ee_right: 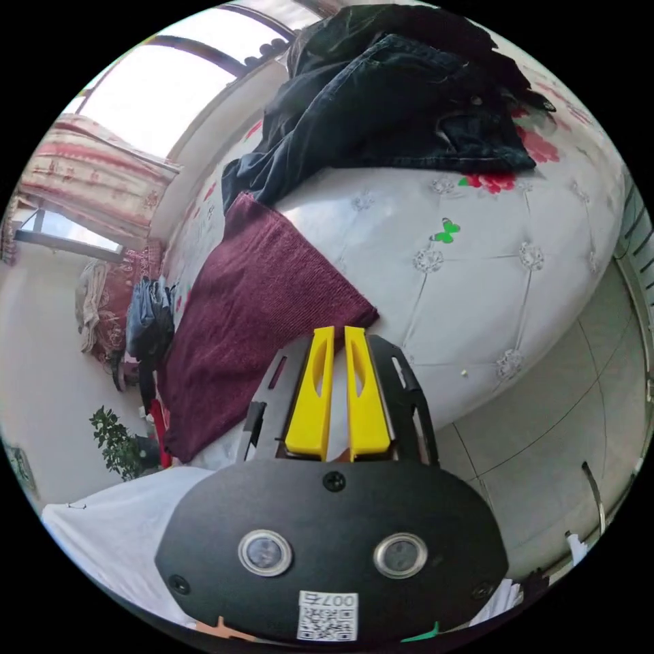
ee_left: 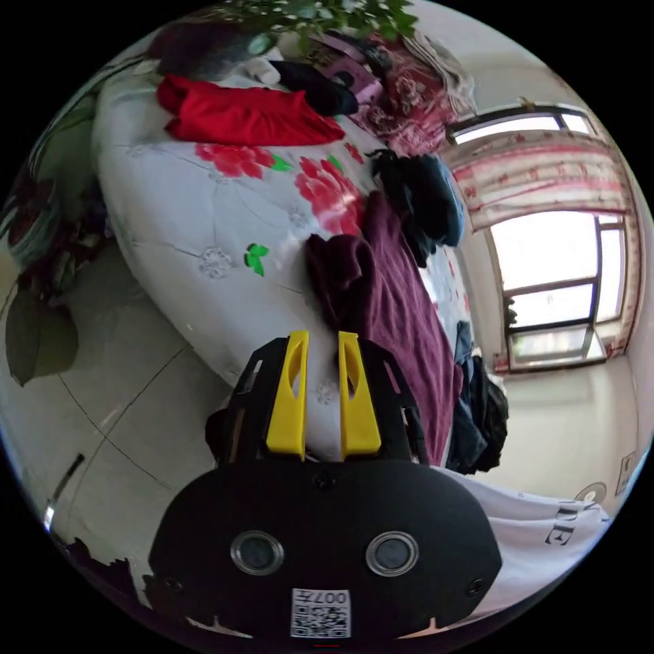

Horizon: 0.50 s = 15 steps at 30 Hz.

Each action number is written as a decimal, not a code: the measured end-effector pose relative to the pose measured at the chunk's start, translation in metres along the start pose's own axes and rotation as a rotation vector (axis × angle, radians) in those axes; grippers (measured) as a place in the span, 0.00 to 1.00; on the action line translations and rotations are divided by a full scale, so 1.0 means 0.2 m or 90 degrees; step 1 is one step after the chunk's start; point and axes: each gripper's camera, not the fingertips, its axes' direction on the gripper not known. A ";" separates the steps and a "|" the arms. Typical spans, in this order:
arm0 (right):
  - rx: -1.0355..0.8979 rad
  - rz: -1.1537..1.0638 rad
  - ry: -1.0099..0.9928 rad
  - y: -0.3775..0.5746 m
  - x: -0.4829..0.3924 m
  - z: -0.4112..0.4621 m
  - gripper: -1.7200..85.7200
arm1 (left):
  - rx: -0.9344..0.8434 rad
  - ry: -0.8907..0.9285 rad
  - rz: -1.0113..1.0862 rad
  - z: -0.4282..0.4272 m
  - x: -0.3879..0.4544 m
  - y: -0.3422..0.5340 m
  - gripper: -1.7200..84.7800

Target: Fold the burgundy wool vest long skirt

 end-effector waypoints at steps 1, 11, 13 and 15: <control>0.020 -0.011 0.013 -0.01 -0.05 -0.03 0.02 | 0.012 0.018 -0.020 -0.01 -0.03 -0.04 0.10; -0.028 -0.171 -0.118 0.03 -0.65 0.18 0.02 | -0.003 0.077 -0.047 0.26 -0.02 -0.34 0.06; -0.062 -0.216 -0.124 0.07 -0.80 0.25 0.02 | 0.004 0.074 -0.031 0.26 0.04 -0.38 0.03; -0.077 -0.246 -0.120 0.10 -0.89 0.29 0.02 | 0.065 0.106 -0.011 0.13 0.05 -0.41 0.02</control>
